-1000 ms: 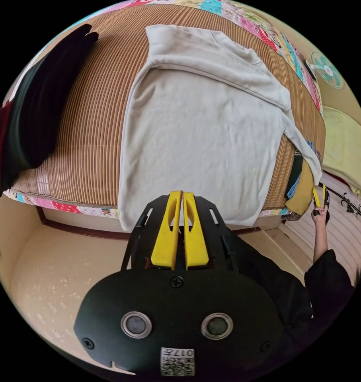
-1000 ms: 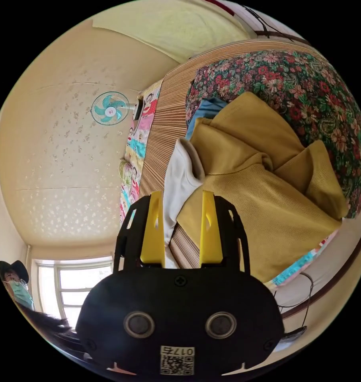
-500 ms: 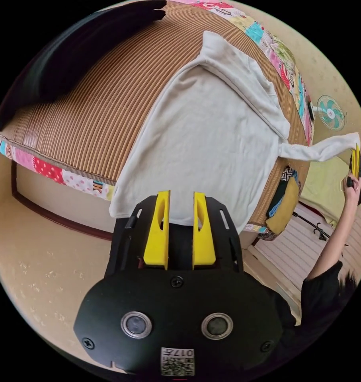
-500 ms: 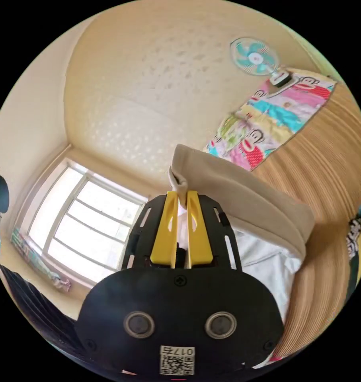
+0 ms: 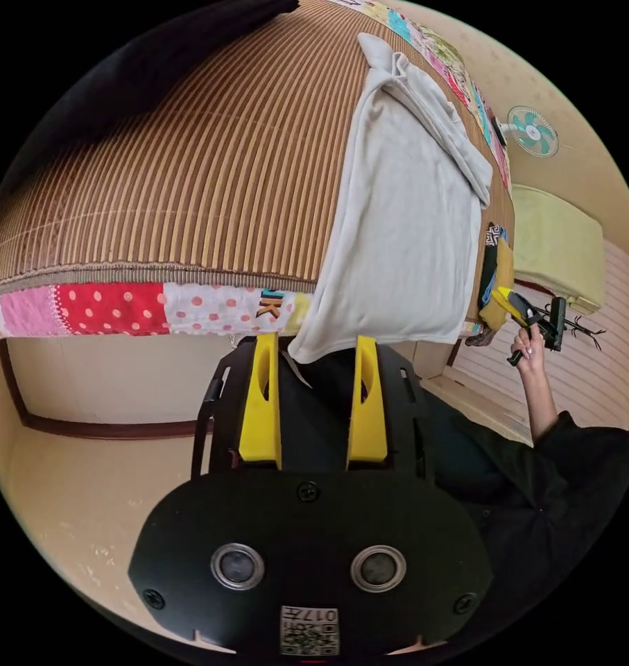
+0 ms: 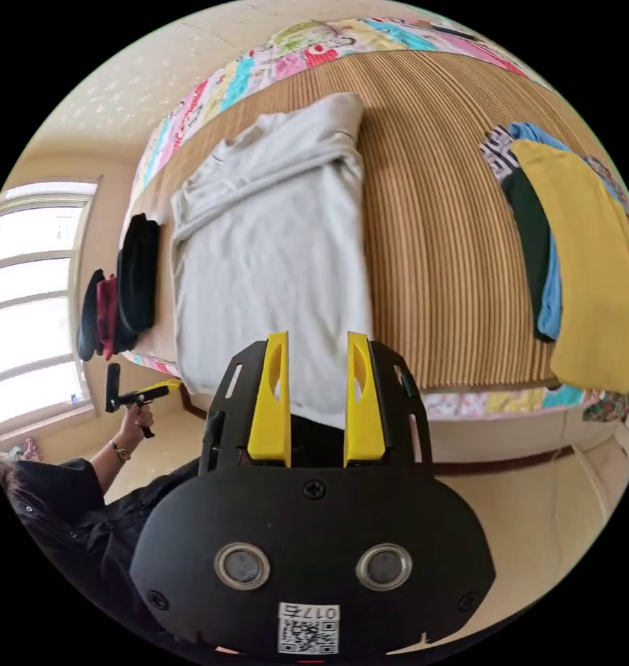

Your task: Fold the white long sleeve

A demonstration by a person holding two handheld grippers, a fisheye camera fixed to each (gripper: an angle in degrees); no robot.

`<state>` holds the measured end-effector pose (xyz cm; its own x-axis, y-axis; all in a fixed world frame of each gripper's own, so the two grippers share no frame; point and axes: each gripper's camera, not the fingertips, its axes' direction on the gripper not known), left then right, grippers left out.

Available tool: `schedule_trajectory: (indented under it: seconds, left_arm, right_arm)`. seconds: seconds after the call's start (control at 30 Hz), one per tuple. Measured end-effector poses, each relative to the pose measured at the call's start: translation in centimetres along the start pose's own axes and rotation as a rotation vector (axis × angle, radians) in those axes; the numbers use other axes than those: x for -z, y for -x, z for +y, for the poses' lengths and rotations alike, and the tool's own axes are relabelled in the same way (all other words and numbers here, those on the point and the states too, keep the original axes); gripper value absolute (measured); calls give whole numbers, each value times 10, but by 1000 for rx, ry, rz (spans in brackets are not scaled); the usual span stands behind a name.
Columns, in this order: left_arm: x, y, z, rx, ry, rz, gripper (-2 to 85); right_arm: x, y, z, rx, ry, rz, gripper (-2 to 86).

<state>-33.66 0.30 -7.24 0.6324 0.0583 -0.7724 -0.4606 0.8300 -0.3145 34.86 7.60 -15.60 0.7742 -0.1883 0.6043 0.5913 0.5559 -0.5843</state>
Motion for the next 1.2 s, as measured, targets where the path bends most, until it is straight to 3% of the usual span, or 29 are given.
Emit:
schedule_trajectory:
  seconds: [0.13, 0.27, 0.4, 0.53, 0.63, 0.7, 0.8, 0.87, 1.03, 1.2]
  left_arm:
    - [0, 16, -10, -35, 54, 37, 147]
    - [2, 29, -20, -19, 135, 43, 85]
    - [31, 34, -5, -57, 124, 148, 46]
    - [79, 38, 24, -114, 70, 302, 39]
    - [125, 40, 55, -122, 5, 526, 38]
    - [154, 48, 87, -72, -86, 845, 38]
    - [200, 42, 118, -40, -284, 1099, 38]
    - [229, 24, 114, -89, -363, 1165, 38]
    - [277, -30, 7, -173, -455, 1020, 45]
    - [278, -47, -126, -83, -592, 747, 112]
  right_arm:
    - [-24, -39, 35, -43, 87, 26, 152]
    - [-69, -83, 57, -188, 132, -126, 161]
    - [-88, -103, 73, -184, 71, -312, 62]
    - [-57, -114, 99, -168, -25, -421, 40]
    - [-6, -122, 150, -111, -183, -672, 33]
    - [41, -128, 195, -59, -360, -917, 31]
    - [98, -122, 218, 24, -577, -1045, 29]
    - [123, -115, 199, 83, -662, -1075, 29]
    - [137, -108, 44, 55, -685, -942, 27]
    - [101, -110, -95, -226, -623, -644, 27]
